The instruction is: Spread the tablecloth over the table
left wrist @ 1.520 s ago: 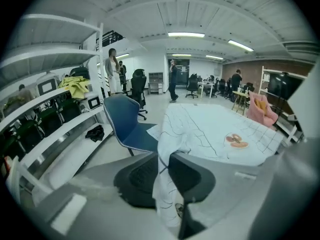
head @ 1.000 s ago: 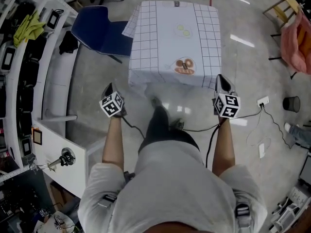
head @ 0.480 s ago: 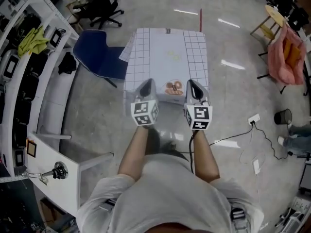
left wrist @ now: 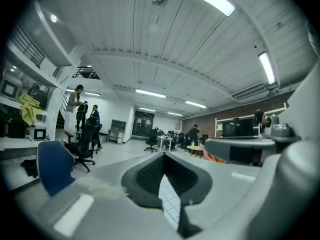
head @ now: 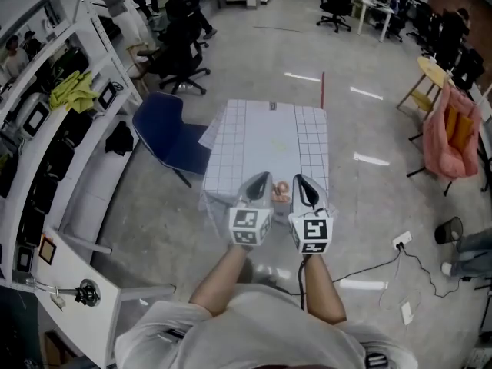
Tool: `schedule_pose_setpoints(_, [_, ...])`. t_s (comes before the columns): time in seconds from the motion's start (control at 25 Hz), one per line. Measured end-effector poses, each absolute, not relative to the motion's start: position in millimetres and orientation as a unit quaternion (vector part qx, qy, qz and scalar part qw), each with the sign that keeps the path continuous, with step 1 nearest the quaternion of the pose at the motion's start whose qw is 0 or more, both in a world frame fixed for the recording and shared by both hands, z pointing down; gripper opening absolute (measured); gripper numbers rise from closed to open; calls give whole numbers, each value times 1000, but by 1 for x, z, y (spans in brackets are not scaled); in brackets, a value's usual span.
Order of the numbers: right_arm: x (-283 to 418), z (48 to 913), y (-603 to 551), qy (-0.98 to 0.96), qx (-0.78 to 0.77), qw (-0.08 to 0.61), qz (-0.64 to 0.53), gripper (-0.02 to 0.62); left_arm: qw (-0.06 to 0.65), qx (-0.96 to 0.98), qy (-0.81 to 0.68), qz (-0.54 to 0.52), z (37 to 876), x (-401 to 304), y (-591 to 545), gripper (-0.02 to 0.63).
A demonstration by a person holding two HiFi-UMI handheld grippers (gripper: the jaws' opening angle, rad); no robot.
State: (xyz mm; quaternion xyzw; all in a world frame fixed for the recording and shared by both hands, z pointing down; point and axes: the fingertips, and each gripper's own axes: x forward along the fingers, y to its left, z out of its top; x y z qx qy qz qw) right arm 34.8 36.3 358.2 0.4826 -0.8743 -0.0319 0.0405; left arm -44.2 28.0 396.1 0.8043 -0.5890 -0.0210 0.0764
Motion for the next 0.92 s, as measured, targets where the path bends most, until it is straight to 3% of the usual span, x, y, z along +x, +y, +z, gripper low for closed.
schedule_pose_setpoints(0.92, [57,334,17,-866,498,6,-44,5,35,816,-576,-31,365,-21,15,20])
